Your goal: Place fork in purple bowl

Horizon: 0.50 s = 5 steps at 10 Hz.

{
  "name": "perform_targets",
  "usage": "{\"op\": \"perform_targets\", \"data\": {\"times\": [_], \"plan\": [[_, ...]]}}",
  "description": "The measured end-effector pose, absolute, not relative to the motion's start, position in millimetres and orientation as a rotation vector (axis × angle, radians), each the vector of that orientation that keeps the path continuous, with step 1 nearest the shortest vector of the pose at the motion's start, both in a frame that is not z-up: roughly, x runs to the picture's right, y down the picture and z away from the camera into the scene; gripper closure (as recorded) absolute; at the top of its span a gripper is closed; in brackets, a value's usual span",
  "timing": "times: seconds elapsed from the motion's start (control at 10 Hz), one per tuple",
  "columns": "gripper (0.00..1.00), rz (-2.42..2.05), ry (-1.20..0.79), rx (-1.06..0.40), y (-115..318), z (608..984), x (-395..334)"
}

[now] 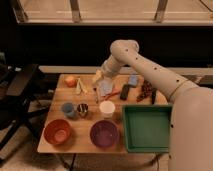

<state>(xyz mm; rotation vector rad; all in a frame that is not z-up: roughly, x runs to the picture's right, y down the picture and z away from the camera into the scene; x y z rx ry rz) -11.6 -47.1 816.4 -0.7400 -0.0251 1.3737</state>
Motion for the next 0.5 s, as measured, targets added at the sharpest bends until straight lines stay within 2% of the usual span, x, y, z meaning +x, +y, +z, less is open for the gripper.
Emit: {"op": "perform_targets", "data": {"times": [0.3,0.5], "plan": [[0.34,1.371,-0.04,-0.746,-26.5,849.3,-28.0],[0.34,1.378,-0.038,-0.744,-25.8,850.8,-25.5]]}}
